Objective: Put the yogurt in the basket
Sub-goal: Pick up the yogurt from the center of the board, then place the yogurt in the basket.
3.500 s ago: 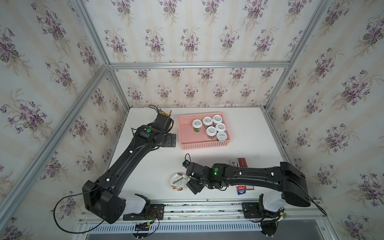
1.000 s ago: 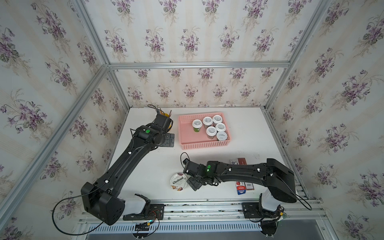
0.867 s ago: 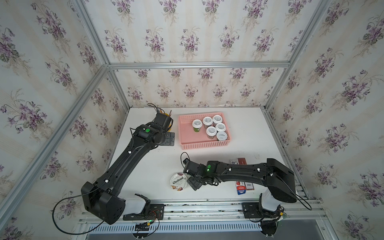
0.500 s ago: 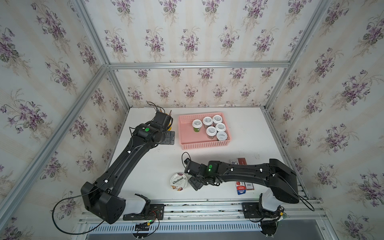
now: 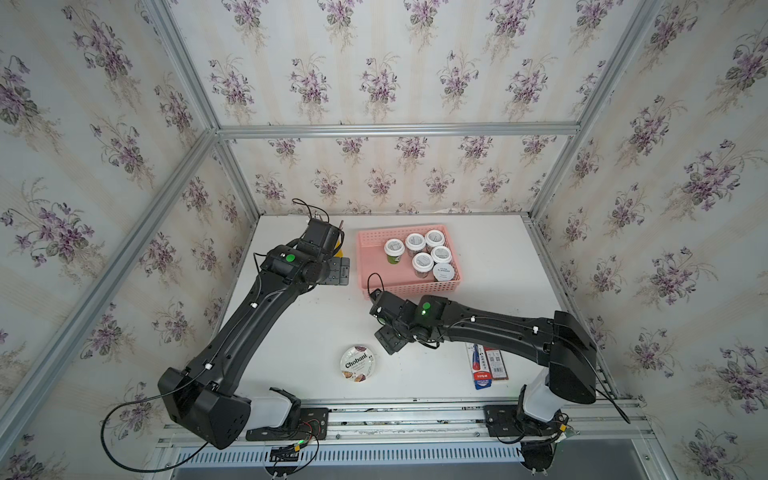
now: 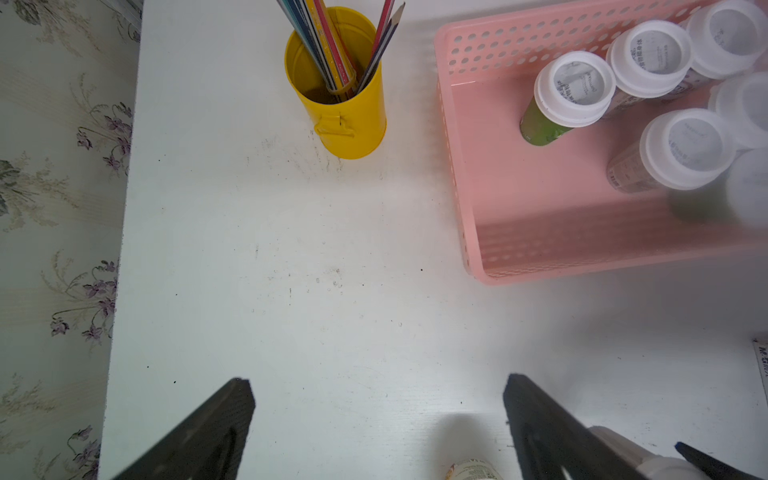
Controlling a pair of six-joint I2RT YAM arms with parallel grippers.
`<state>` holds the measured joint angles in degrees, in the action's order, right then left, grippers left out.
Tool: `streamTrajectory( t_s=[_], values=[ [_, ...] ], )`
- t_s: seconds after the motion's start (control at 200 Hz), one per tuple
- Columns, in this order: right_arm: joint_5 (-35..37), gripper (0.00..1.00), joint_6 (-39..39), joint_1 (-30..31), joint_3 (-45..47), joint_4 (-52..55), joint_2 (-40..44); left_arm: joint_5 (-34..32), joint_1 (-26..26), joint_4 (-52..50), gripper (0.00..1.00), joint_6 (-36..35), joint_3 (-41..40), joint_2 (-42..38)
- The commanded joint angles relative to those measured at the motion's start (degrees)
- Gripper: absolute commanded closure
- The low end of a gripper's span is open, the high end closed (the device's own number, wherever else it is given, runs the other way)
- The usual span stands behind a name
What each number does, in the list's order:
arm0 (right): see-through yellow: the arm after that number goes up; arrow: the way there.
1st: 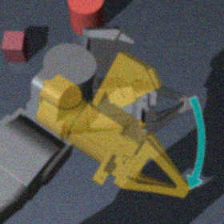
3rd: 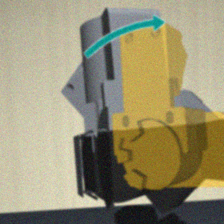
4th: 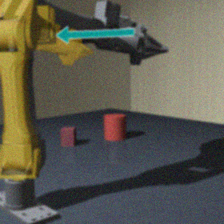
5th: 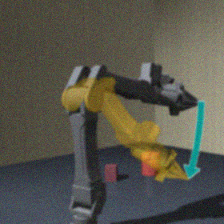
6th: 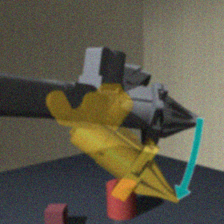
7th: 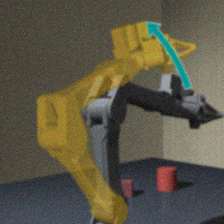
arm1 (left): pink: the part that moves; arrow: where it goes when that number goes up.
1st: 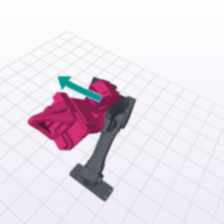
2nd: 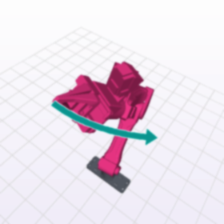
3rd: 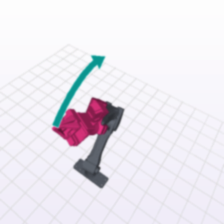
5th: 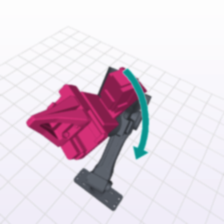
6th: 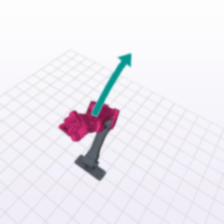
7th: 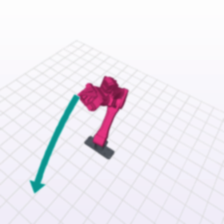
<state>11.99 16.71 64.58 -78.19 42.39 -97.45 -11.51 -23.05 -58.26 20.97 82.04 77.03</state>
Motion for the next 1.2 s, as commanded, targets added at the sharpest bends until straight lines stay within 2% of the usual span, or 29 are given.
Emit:
streamTrajectory(
  t_s=[0.0,0.175,0.36,0.644,1.194],
  values=[
    [1.4,0.19,-2.8,-2.9,-4.7,2.3,-1.6,0.5,0.2,-0.2,0.01,-0.8,-0.2,-0.1],
    [2.6,0.19,-6.1,-7.8,-14.8,3.7,-7.0,0.8,0.9,0.9,0.01,-1.5,-1.3,-0.6],
    [2.5,0.19,-9.7,-13.0,-25.8,4.1,-14.3,5.1,4.3,1.8,0.01,-1.5,-2.7,-0.4],
    [1.2,0.19,-12.4,-18.0,-39.5,5.6,-25.0,5.1,4.7,2.1,0.01,-1.5,-3.4,0.0],
    [2.1,0.20,-11.7,-20.4,-36.6,2.3,-29.2,6.3,5.7,2.2,0.01,-1.4,-3.1,1.3]
  ],
)
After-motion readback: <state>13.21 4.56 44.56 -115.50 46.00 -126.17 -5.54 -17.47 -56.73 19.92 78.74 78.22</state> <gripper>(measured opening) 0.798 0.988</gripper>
